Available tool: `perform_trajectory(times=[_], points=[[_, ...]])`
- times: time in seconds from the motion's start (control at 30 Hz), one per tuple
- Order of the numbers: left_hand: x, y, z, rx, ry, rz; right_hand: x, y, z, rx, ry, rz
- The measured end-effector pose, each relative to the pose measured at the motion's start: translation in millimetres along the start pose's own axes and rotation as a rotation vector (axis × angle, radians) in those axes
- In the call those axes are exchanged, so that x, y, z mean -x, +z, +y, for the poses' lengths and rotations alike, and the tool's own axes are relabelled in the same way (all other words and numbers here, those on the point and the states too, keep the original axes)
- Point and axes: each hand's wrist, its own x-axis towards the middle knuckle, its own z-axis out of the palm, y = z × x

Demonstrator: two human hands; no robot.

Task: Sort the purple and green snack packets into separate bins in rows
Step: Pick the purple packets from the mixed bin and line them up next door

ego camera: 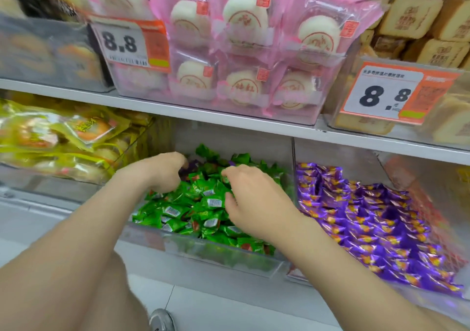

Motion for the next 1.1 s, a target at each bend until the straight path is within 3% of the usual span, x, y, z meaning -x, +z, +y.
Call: perform_trajectory(times=[0.23, 0.4, 0.53, 0.7, 0.77, 0.87, 1.0, 1.1], points=[[-33, 9, -15, -0.028, 0.125, 0.007, -62, 20, -6, 0.029, 0.009, -0.006], [-37, 10, -16, 0.028, 0.147, -0.055, -77, 34, 7, 0.041, 0.199, -0.167], [-34, 7, -12, 0.067, 0.184, 0.057, -87, 24, 18, -0.060, 0.259, -0.221], [-26, -1, -9, 0.122, 0.209, 0.259, -84, 6, 26, -0.361, 0.412, 0.024], [-22, -3, -7, 0.212, 0.248, 0.268, -76, 5, 25, -0.405, 0.389, 0.033], [-21, -1, -8, 0.297, 0.243, 0.236, -61, 2, 23, -0.299, 0.345, -0.024], [-25, 0, -12, 0.236, 0.167, 0.229, -44, -4, 19, -0.180, 0.296, -0.099], [-30, 4, -10, 0.175, 0.149, 0.209, -39, -2, 11, -0.100, 0.296, -0.011]])
